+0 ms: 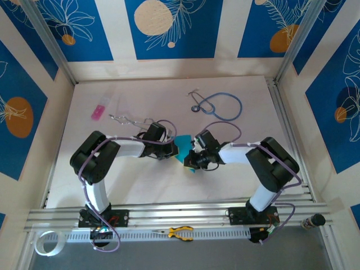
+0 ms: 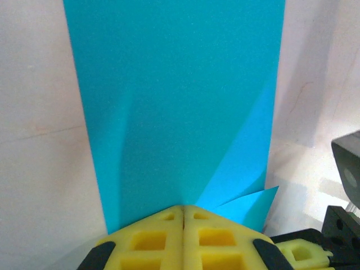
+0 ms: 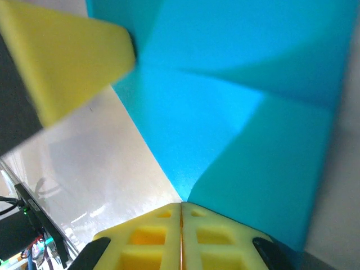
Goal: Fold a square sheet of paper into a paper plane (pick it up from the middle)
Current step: Third fold the triangle at the center of the table.
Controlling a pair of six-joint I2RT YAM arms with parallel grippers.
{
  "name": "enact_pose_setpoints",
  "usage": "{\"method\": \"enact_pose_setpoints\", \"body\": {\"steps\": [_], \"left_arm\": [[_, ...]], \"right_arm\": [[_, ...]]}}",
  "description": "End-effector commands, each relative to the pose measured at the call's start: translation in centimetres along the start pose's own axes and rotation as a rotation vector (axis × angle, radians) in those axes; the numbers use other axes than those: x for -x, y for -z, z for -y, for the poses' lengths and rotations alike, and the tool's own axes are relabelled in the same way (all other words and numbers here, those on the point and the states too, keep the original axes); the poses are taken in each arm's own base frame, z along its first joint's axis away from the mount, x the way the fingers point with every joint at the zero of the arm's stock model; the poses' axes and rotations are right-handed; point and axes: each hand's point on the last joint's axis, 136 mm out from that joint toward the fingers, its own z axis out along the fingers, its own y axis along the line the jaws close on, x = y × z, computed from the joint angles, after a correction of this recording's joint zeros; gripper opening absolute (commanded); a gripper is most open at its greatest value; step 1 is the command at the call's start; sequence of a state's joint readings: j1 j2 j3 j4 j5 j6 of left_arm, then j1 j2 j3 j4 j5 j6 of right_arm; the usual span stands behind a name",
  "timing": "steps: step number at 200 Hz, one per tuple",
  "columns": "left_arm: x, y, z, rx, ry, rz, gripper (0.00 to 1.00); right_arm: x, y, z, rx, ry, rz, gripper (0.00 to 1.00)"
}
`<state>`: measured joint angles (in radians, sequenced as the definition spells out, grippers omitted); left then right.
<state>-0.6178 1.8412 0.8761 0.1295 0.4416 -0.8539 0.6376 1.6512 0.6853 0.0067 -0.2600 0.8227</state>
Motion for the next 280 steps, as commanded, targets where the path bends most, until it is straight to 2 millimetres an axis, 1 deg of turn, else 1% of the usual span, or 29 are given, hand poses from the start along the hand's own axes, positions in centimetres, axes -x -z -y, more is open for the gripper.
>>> {"method": "enact_pose_setpoints", "body": {"steps": [1, 24, 38, 49, 68, 89, 106, 122, 146, 176, 202, 215, 226, 256, 280], "left_arm": [[-2.1, -0.6, -3.7, 0.12, 0.029, -0.051, 0.0], [-2.1, -0.6, -3.8, 0.122, 0.029, -0.05, 0.0], [-2.1, -0.6, -3.8, 0.121, 0.028, -0.051, 0.0], [-2.1, -0.6, -3.8, 0.119, 0.03, -0.05, 0.0], [-2.0, -0.7, -3.7, 0.117, 0.032, -0.051, 0.0], [-2.1, -0.7, -3.8, 0.118, 0.032, -0.052, 0.0], [-2.1, -0.8, -3.9, 0.122, 0.031, -0.052, 0.0], [-2.0, -0.8, -3.8, 0.118, 0.022, -0.048, 0.0], [-1.9, -0.8, -3.7, 0.117, 0.015, -0.045, 0.0], [-2.0, -0.9, -3.9, 0.119, 0.016, -0.052, 0.0], [-2.0, -0.9, -3.8, 0.11, 0.009, -0.049, 0.0], [-2.0, -0.9, -3.8, 0.108, 0.008, -0.051, 0.0], [-1.9, -0.9, -3.6, 0.102, 0.009, -0.045, 0.0], [-1.8, -1.0, -3.1, 0.073, 0.045, -0.033, 0.0], [-1.8, -1.0, -2.6, 0.04, 0.098, -0.01, 0.0]], "right_arm": [[-1.2, 0.8, 0.5, -0.008, -0.037, -0.024, 0.09], [0.1, 1.6, -1.8, 0.048, -0.006, 0.009, 0.1], [1.0, 1.5, -2.8, 0.07, 0.007, 0.024, 0.1], [1.7, 1.1, -3.2, 0.076, 0.01, 0.025, 0.1], [2.5, 0.0, -3.2, 0.068, 0.005, 0.018, 0.1], [2.7, -1.1, -2.5, 0.048, -0.011, -0.002, 0.11], [2.1, -1.1, -1.5, 0.023, -0.023, 0.002, 0.11], [1.3, -0.7, -0.8, 0.018, -0.025, 0.002, 0.11], [-0.5, 0.1, 0.3, 0.013, -0.015, -0.004, 0.11], [-2.8, 1.1, 2.4, -0.005, -0.017, -0.009, 0.11], [-3.8, 2.3, 3.9, -0.016, -0.009, 0.003, 0.11], [-3.8, 2.9, 4.2, -0.013, -0.003, 0.014, 0.11], [-3.4, 3.7, 4.0, 0.0, 0.002, 0.036, 0.12], [-1.5, 5.7, 2.6, 0.025, 0.024, 0.114, 0.13], [-0.1, 6.3, 2.4, 0.005, 0.017, 0.155, 0.14]]}}
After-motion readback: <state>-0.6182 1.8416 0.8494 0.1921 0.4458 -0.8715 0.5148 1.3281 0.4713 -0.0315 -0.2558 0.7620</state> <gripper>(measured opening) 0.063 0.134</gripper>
